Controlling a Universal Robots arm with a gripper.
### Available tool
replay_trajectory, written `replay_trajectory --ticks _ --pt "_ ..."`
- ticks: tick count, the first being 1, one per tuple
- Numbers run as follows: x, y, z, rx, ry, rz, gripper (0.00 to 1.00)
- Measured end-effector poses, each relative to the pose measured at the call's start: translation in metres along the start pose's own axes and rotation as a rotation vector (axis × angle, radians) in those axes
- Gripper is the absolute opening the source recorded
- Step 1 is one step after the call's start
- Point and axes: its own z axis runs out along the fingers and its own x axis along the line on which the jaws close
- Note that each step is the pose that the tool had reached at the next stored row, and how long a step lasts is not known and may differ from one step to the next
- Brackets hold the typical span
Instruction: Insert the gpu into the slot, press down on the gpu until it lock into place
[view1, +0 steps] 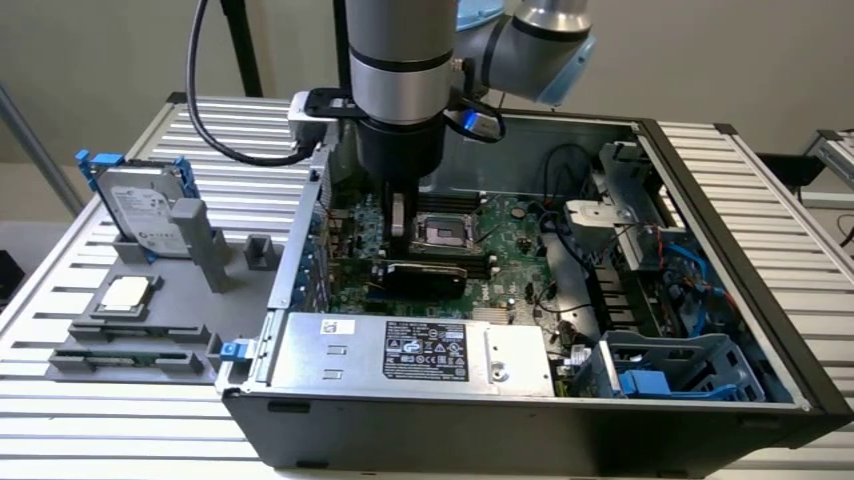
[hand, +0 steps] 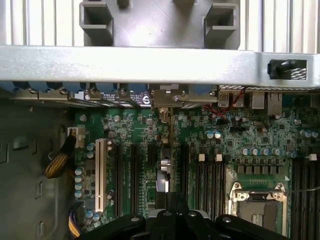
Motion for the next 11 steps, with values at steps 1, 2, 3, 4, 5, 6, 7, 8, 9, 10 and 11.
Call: replay_trajectory --ticks 1,2,3,4,5,6,7,8,9,10,11 --pt "0.0 -0.0004 -0.0038 -0.0002 0.0 0.0 0.11" --pt "0.0 -0.0009 -0.0085 -0.0007 0.0002 0.0 0.11" --pt "-0.001 -0.0016 -0.0162 -0.0014 0.0002 0.0 0.11" --pt "-0.001 -0.0016 -0.017 -0.0013 0.0 0.0 0.11" --pt "-0.001 -0.0017 -0.017 -0.0014 -0.0003 0.0 0.11" --pt "-0.001 -0.0017 -0.017 -0.0014 -0.0003 0.0 0.11" --pt "-0.001 -0.0017 -0.0171 -0.0014 -0.0002 0.0 0.11" --pt "-0.001 -0.0017 -0.0171 -0.0014 -0.0002 0.0 0.11" --pt "-0.001 -0.0017 -0.0171 -0.0014 -0.0001 0.0 0.11" --pt "-0.001 -0.0017 -0.0171 -0.0014 -0.0002 0.0 0.11" --pt "-0.001 -0.0017 -0.0171 -0.0014 -0.0002 0.0 0.11"
